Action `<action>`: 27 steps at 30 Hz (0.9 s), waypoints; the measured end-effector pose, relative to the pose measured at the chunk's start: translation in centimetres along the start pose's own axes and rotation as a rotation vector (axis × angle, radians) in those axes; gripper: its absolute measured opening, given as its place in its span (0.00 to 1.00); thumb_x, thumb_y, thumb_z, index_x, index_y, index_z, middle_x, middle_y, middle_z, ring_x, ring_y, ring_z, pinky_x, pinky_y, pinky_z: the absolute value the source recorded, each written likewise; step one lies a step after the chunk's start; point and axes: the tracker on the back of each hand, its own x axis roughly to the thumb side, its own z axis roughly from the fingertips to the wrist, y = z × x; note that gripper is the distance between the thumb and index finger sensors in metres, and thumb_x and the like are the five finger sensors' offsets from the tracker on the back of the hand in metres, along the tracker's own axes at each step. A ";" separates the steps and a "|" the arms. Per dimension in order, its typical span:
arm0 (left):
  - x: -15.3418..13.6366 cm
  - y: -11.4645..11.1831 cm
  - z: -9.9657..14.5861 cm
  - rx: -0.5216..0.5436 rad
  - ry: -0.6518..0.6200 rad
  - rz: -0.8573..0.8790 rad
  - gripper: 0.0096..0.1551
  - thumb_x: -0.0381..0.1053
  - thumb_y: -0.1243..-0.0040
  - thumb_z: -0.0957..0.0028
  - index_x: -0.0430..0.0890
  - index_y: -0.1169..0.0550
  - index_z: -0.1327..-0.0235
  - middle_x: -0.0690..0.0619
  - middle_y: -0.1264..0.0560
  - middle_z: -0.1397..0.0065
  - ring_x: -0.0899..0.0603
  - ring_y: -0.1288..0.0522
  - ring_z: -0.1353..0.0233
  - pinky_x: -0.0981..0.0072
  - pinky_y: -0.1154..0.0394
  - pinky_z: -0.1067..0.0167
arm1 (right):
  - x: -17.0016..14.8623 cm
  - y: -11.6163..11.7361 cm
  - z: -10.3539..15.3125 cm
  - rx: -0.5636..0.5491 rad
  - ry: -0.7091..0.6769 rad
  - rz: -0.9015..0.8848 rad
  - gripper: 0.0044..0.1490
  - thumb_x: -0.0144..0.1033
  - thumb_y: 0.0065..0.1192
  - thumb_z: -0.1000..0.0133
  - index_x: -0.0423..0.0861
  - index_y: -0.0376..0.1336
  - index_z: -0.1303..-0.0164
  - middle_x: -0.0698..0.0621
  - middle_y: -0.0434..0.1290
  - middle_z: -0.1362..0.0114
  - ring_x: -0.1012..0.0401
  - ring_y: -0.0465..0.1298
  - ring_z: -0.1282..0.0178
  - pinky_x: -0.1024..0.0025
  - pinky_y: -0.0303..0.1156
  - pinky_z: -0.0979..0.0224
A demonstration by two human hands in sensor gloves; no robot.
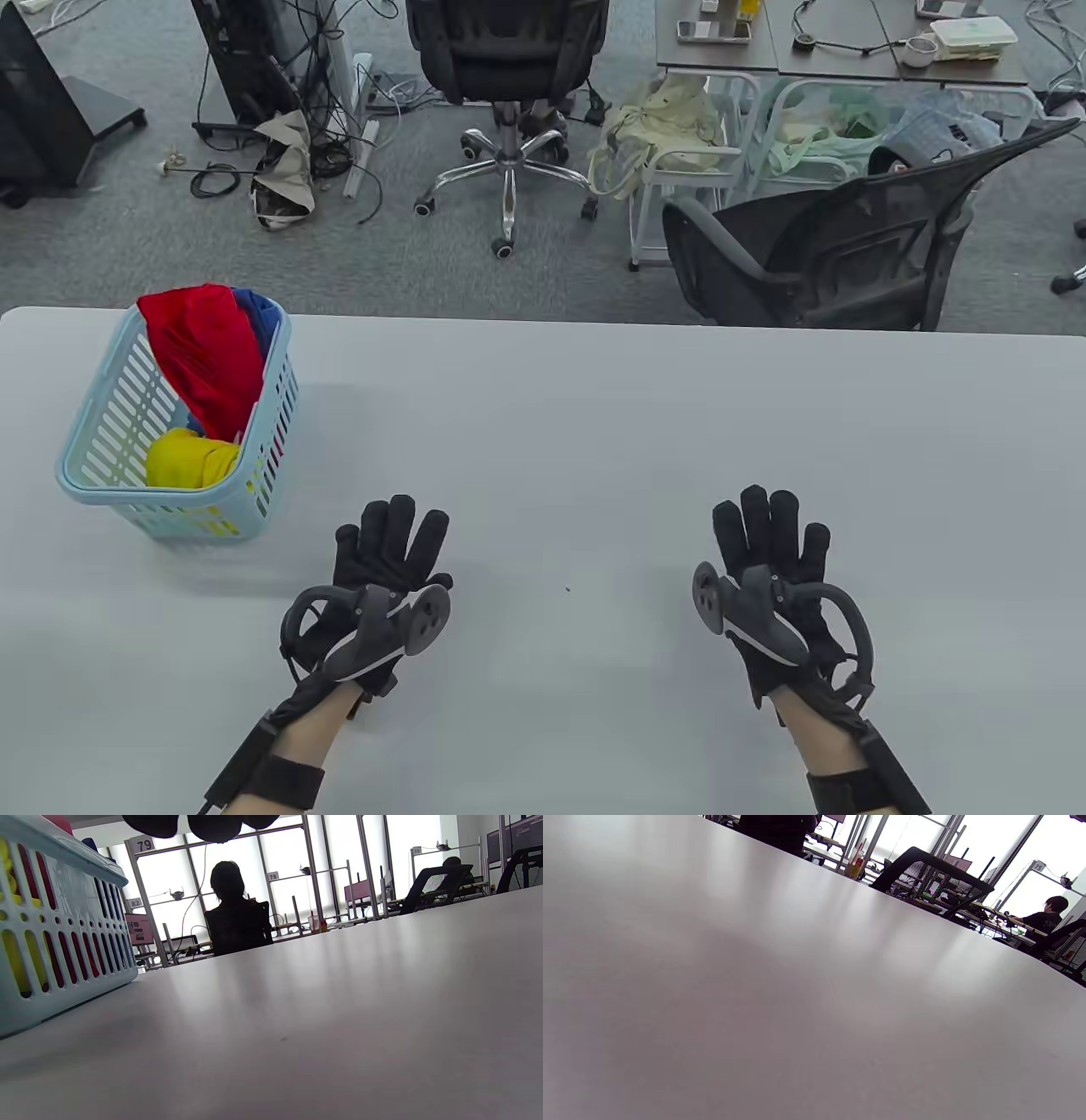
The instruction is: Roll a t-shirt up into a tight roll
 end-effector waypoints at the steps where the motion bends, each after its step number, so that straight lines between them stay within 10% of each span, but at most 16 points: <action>1: -0.1 0.0 0.0 -0.001 0.004 -0.001 0.40 0.64 0.77 0.42 0.53 0.59 0.16 0.37 0.56 0.09 0.28 0.48 0.13 0.30 0.45 0.22 | 0.0 0.0 0.0 0.003 -0.002 -0.002 0.50 0.61 0.27 0.31 0.50 0.15 0.14 0.42 0.11 0.16 0.42 0.12 0.17 0.35 0.22 0.22; 18: 1.0 -0.3 -0.1 -0.086 -0.036 -0.030 0.41 0.64 0.69 0.40 0.53 0.56 0.15 0.37 0.51 0.09 0.29 0.44 0.14 0.32 0.40 0.23 | -0.3 0.2 0.0 0.041 0.002 -0.029 0.52 0.60 0.32 0.31 0.50 0.18 0.13 0.41 0.13 0.15 0.41 0.15 0.16 0.35 0.25 0.21; 27: -2.4 3.8 -2.1 -0.051 0.050 -0.008 0.41 0.64 0.63 0.40 0.53 0.51 0.14 0.38 0.48 0.10 0.30 0.41 0.15 0.34 0.38 0.23 | -0.5 0.2 -0.1 0.057 -0.005 -0.053 0.52 0.60 0.33 0.31 0.49 0.19 0.13 0.41 0.15 0.14 0.40 0.17 0.16 0.35 0.26 0.21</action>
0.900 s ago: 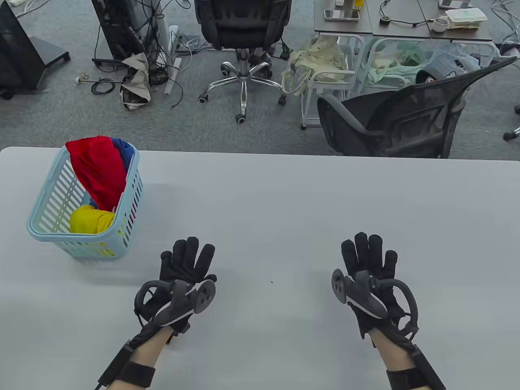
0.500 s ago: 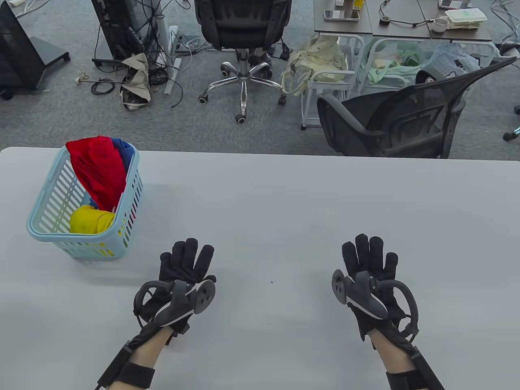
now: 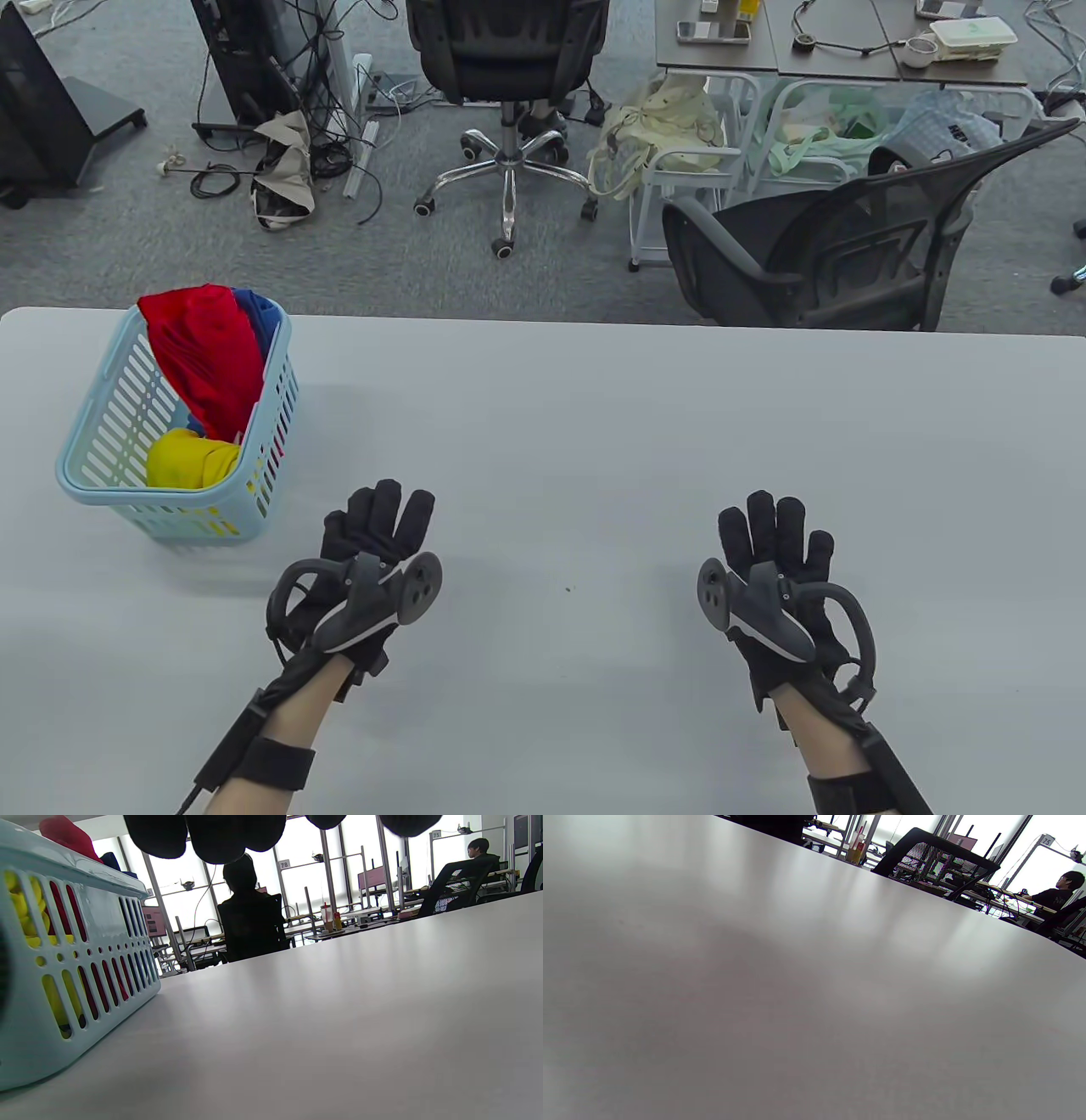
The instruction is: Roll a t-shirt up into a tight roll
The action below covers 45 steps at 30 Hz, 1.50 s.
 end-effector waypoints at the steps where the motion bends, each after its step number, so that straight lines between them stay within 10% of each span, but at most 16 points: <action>1: -0.7 0.7 -0.3 -0.002 0.012 0.001 0.41 0.64 0.62 0.40 0.53 0.50 0.14 0.38 0.48 0.10 0.30 0.41 0.15 0.34 0.38 0.24 | 0.0 0.0 0.0 0.003 -0.003 0.000 0.52 0.60 0.33 0.31 0.49 0.19 0.13 0.41 0.15 0.14 0.40 0.17 0.16 0.35 0.26 0.21; 17: -14.2 8.1 -4.6 -0.152 0.285 0.039 0.38 0.62 0.58 0.40 0.53 0.44 0.16 0.40 0.41 0.11 0.33 0.36 0.16 0.37 0.34 0.25 | 0.2 0.0 -0.1 0.017 -0.025 -0.015 0.52 0.60 0.33 0.31 0.49 0.20 0.12 0.41 0.16 0.14 0.40 0.18 0.15 0.35 0.27 0.20; 33: -19.9 5.1 -9.7 -0.587 0.418 -0.051 0.38 0.61 0.43 0.46 0.58 0.36 0.20 0.48 0.34 0.13 0.37 0.30 0.18 0.39 0.31 0.25 | 0.4 0.1 -0.3 0.026 -0.050 -0.030 0.52 0.60 0.33 0.31 0.49 0.20 0.12 0.40 0.16 0.14 0.39 0.19 0.15 0.35 0.28 0.20; 45: -20.9 1.7 -12.3 -0.892 0.350 -0.217 0.55 0.71 0.37 0.58 0.64 0.46 0.17 0.48 0.39 0.11 0.41 0.31 0.17 0.42 0.31 0.23 | 0.6 0.1 -0.3 0.028 -0.064 -0.039 0.51 0.60 0.33 0.31 0.50 0.20 0.12 0.40 0.16 0.14 0.39 0.20 0.14 0.34 0.28 0.20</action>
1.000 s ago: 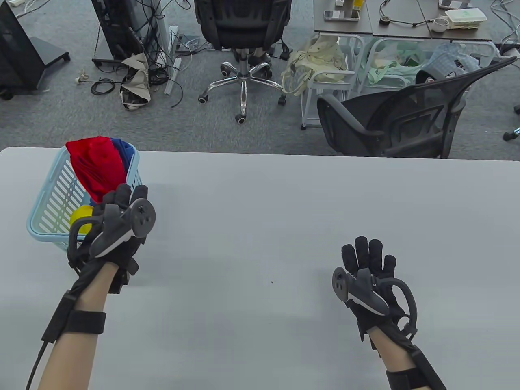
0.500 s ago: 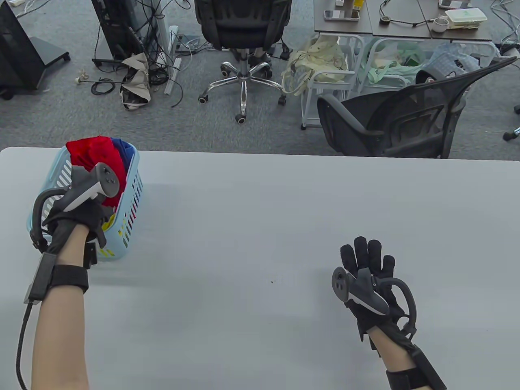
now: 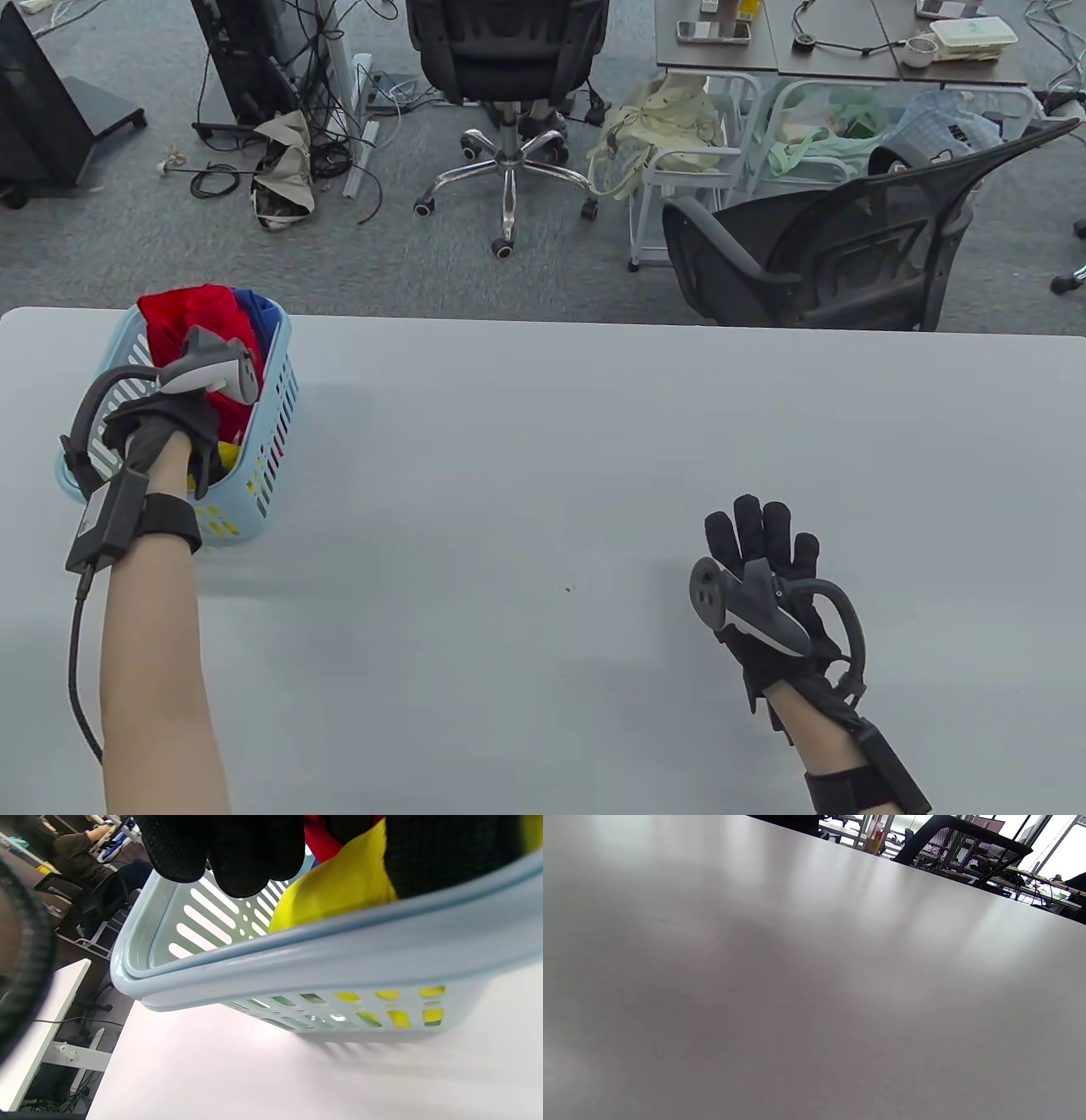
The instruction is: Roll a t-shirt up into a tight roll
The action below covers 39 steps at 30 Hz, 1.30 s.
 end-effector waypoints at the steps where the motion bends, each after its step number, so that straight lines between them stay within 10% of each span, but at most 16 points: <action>1: 0.1 -0.2 -0.2 0.000 -0.018 -0.008 0.55 0.72 0.37 0.59 0.64 0.46 0.17 0.49 0.38 0.11 0.42 0.31 0.17 0.43 0.31 0.23 | 0.0 0.0 0.0 0.000 -0.001 0.000 0.51 0.60 0.33 0.31 0.50 0.20 0.12 0.40 0.16 0.14 0.39 0.20 0.14 0.34 0.28 0.20; 21: 0.4 -1.0 -1.8 0.200 -0.036 -0.041 0.28 0.67 0.35 0.56 0.60 0.21 0.42 0.63 0.14 0.41 0.56 0.13 0.43 0.48 0.22 0.29 | 0.9 0.1 0.0 0.010 -0.018 -0.001 0.51 0.60 0.32 0.31 0.49 0.20 0.12 0.40 0.17 0.13 0.39 0.20 0.14 0.34 0.29 0.20; 39: -1.7 3.1 9.5 0.713 0.098 0.011 0.23 0.63 0.44 0.49 0.57 0.25 0.44 0.59 0.16 0.45 0.54 0.15 0.49 0.51 0.21 0.32 | 0.9 -0.4 0.3 -0.021 -0.005 -0.004 0.51 0.61 0.32 0.31 0.49 0.20 0.12 0.40 0.18 0.13 0.39 0.21 0.14 0.34 0.30 0.20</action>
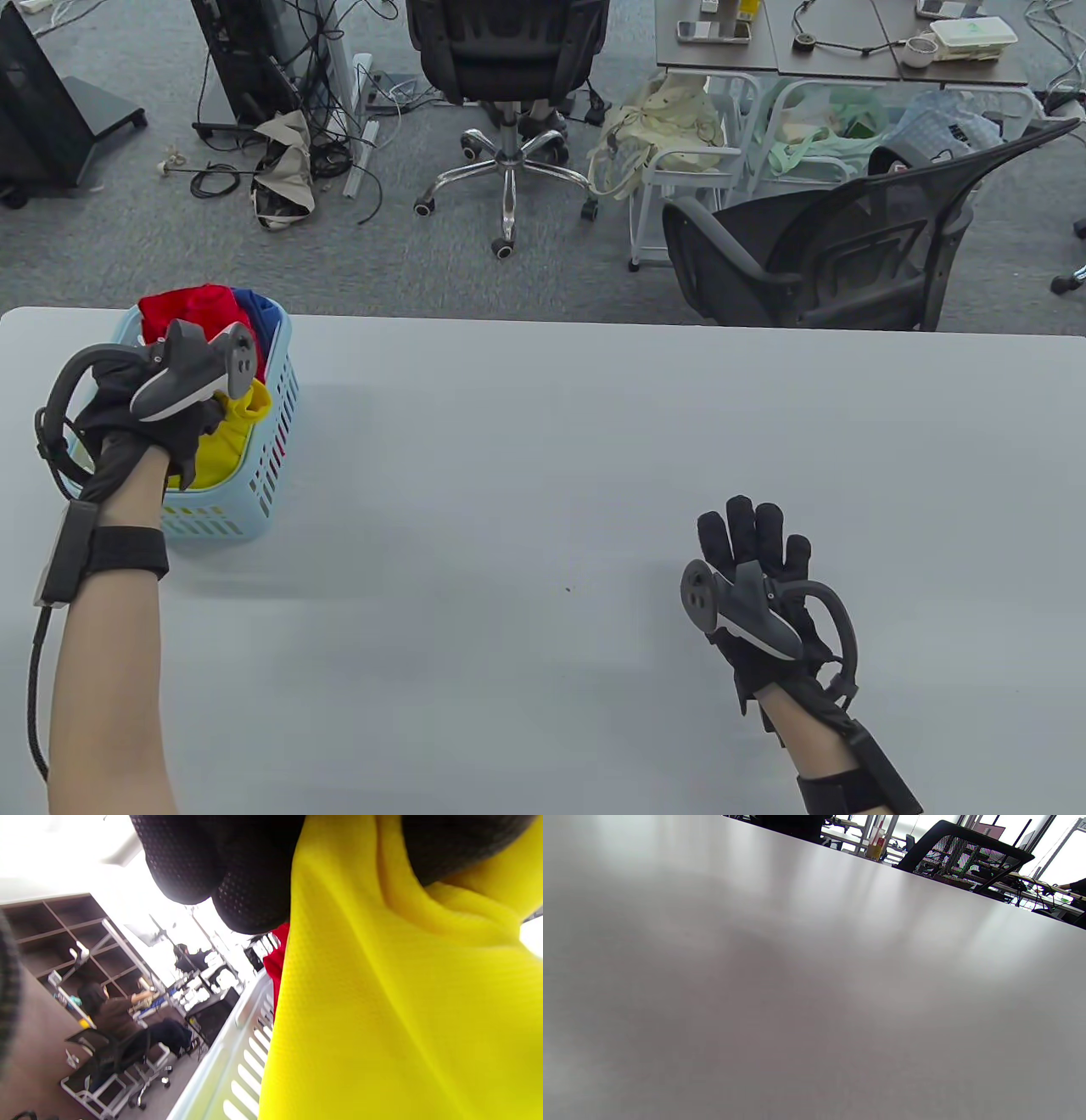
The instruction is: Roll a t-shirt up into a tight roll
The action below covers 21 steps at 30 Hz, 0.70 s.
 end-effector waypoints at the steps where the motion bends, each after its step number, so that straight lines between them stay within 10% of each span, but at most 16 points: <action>1: 0.0 0.7 0.5 0.050 0.005 -0.001 0.22 0.63 0.44 0.50 0.58 0.24 0.45 0.60 0.16 0.46 0.54 0.15 0.50 0.51 0.20 0.34 | 0.0 0.0 0.1 -0.003 0.000 -0.002 0.51 0.61 0.32 0.31 0.49 0.20 0.12 0.39 0.18 0.13 0.38 0.21 0.14 0.34 0.30 0.20; 21: 5.2 14.1 11.3 0.567 -0.212 0.089 0.21 0.63 0.44 0.53 0.58 0.22 0.50 0.60 0.14 0.52 0.55 0.14 0.55 0.52 0.18 0.38 | -0.3 -0.7 0.7 -0.034 -0.009 -0.023 0.52 0.61 0.32 0.31 0.48 0.20 0.12 0.39 0.17 0.13 0.38 0.21 0.14 0.34 0.30 0.20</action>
